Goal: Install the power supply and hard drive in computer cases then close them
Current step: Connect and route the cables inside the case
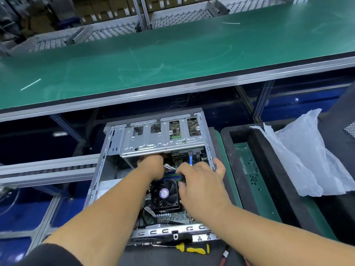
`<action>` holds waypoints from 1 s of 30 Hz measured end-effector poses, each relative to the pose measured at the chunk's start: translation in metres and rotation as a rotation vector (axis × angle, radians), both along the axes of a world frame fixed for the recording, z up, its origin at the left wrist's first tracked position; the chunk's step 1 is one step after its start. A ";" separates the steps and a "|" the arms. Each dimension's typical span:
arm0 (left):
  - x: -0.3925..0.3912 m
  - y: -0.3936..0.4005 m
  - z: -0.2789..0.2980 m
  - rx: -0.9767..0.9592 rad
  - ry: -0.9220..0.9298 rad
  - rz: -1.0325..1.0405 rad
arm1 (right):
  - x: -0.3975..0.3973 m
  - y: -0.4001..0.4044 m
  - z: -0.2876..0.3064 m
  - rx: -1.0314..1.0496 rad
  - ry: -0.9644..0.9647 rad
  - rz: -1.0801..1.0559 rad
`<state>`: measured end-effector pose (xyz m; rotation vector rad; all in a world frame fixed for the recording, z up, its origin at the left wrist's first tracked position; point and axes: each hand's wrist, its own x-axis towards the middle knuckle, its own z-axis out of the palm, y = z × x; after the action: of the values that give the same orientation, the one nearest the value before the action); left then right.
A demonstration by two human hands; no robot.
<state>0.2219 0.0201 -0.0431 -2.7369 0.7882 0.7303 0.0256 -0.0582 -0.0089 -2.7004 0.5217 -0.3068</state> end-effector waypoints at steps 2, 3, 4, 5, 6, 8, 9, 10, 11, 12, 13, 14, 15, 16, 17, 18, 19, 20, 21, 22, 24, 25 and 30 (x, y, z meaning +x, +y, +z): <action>-0.011 0.014 0.008 -0.193 0.051 0.071 | 0.000 -0.002 0.000 0.041 -0.017 0.020; -0.019 0.023 0.012 -0.335 0.062 0.102 | 0.000 -0.003 0.001 0.067 -0.016 0.037; -0.030 0.036 0.018 -0.488 0.064 0.143 | -0.001 -0.003 0.002 0.089 -0.012 0.069; -0.043 0.049 0.025 -0.639 0.074 0.209 | -0.002 -0.003 0.004 0.101 -0.004 0.110; -0.058 0.061 0.032 -0.773 0.086 0.286 | -0.004 -0.003 0.005 0.106 0.008 0.157; -0.087 0.085 0.041 -0.962 0.067 0.391 | -0.007 -0.002 0.007 0.108 0.020 0.241; -0.101 0.096 0.043 -1.010 0.042 0.402 | -0.008 -0.001 0.009 0.123 0.021 0.262; -0.113 0.106 0.044 -1.026 0.017 0.394 | -0.009 0.000 0.012 0.148 0.018 0.262; -0.124 0.113 0.045 -1.022 0.017 0.386 | -0.010 0.000 0.014 0.172 0.010 0.245; -0.132 0.120 0.044 -0.999 0.013 0.358 | -0.012 0.001 0.016 0.178 0.003 0.220; -0.137 0.125 0.044 -0.973 -0.007 0.312 | -0.014 0.002 0.017 0.158 -0.006 0.194; -0.142 0.129 0.043 -0.936 -0.043 0.254 | -0.019 0.007 0.018 0.124 -0.008 0.173; -0.144 0.129 0.042 -0.900 -0.068 0.203 | -0.023 0.009 0.017 0.100 -0.013 0.152; -0.145 0.128 0.042 -0.871 -0.082 0.167 | -0.029 0.015 0.014 0.085 -0.023 0.143; -0.146 0.127 0.042 -0.849 -0.084 0.142 | -0.036 0.022 0.011 0.078 -0.045 0.147; -0.146 0.126 0.041 -0.826 -0.085 0.115 | -0.045 0.029 0.008 0.074 -0.076 0.160; -0.147 0.125 0.040 -0.805 -0.091 0.082 | -0.056 0.037 0.004 0.064 -0.121 0.170; -0.148 0.125 0.038 -0.789 -0.107 0.046 | -0.068 0.044 -0.001 0.051 -0.187 0.169; -0.148 0.126 0.036 -0.785 -0.121 0.017 | -0.081 0.051 -0.005 0.038 -0.272 0.164; -0.149 0.128 0.036 -0.795 -0.127 0.000 | -0.095 0.059 -0.010 0.016 -0.363 0.168; -0.150 0.131 0.036 -0.814 -0.122 -0.011 | -0.120 0.077 -0.020 -0.032 -0.463 0.286; -0.150 0.133 0.036 -0.814 -0.117 -0.012 | -0.131 0.086 -0.027 -0.031 -0.448 0.389; -0.148 0.133 0.038 -0.769 -0.073 -0.017 | -0.162 0.095 -0.064 0.155 0.015 0.126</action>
<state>0.0735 0.1530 -0.0056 -3.3773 1.2870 0.3551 -0.1361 0.0363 -0.0730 -2.5727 0.3614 -0.2030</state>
